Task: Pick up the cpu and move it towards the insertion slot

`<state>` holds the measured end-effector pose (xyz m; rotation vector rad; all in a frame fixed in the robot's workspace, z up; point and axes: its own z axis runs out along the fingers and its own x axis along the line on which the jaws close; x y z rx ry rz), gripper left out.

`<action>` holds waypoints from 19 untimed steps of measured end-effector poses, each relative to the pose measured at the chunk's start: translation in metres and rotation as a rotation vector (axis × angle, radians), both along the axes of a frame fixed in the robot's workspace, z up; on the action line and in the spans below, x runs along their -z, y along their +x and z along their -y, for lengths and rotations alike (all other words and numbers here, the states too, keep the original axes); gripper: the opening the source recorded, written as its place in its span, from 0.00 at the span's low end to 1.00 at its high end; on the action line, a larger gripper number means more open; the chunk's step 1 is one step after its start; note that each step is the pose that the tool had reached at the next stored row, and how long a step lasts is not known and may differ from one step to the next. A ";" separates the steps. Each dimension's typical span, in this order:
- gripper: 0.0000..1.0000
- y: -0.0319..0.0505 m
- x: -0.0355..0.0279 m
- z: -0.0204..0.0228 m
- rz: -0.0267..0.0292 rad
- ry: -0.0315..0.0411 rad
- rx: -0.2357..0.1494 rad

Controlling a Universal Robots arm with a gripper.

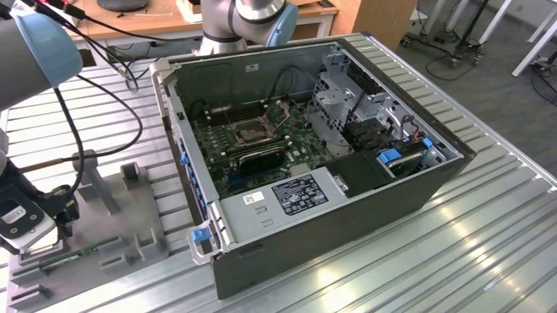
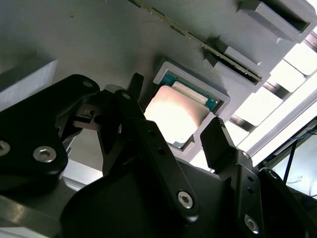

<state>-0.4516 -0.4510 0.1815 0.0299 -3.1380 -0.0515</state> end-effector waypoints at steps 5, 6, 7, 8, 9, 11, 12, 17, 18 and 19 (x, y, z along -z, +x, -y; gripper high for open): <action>0.74 0.0000 0.0009 -0.0010 0.0001 0.0001 0.000; 0.74 0.0000 0.0011 -0.0012 0.0000 0.0002 0.000; 0.74 0.0000 0.0011 -0.0013 0.0000 0.0000 0.000; 0.74 0.0000 0.0011 -0.0013 -0.0002 0.0000 0.000; 0.74 0.0000 0.0011 -0.0013 -0.0001 0.0000 0.000; 0.74 0.0000 0.0011 -0.0013 -0.0001 0.0000 0.000; 0.74 0.0000 0.0011 -0.0013 -0.0002 0.0000 0.000; 0.74 0.0000 0.0012 -0.0013 -0.0001 0.0000 0.000; 0.73 0.0000 0.0012 -0.0013 -0.0001 0.0000 0.000; 0.73 0.0000 0.0013 -0.0013 -0.0001 0.0000 0.000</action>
